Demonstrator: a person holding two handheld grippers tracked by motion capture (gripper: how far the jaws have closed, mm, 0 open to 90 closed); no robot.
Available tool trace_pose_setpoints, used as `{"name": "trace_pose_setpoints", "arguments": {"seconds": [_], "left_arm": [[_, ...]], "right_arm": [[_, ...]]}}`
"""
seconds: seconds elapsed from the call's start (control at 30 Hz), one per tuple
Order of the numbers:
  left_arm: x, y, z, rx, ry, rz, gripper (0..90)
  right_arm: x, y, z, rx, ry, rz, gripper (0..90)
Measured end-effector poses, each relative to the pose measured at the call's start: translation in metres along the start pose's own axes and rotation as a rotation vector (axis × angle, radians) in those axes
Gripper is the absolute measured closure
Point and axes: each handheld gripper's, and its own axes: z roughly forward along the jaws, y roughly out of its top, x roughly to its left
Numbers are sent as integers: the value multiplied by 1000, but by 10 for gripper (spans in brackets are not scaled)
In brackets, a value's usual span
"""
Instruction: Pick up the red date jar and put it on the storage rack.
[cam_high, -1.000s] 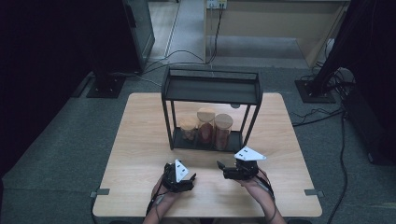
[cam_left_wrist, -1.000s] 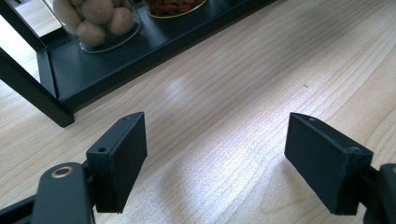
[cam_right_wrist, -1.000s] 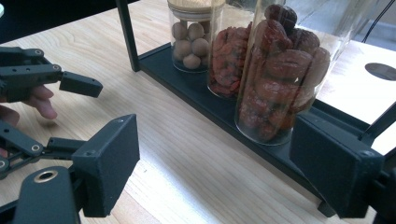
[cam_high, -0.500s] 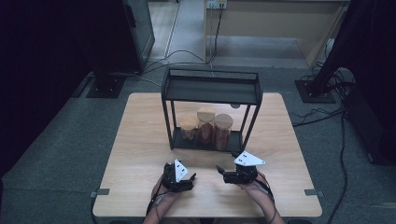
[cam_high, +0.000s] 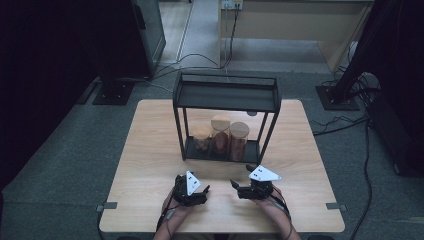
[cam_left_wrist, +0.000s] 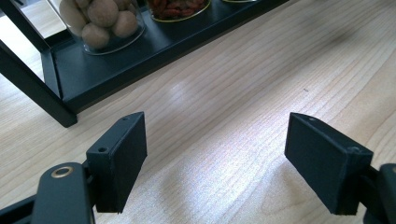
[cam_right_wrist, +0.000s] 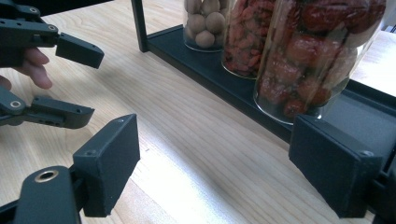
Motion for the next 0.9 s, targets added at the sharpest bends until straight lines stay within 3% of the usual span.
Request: {"name": "trace_pose_setpoints", "arguments": {"seconds": [0.3, 0.53, 0.73, 0.9], "left_arm": [[0, -1, 0, -7, 1, 0, 210], [1, -3, -1, -16, -1, -6, 210], [1, -4, -2, -20, -2, -5, 210], [-1, -4, -2, -21, 0, 1, 210]], "right_arm": [[0, -4, 7, 19, -4, 0, 162], [3, -3, 15, 67, -10, -14, 163], [5, -4, 15, 57, -28, -4, 168], [9, 0, 18, 85, -32, -28, 168]]}}
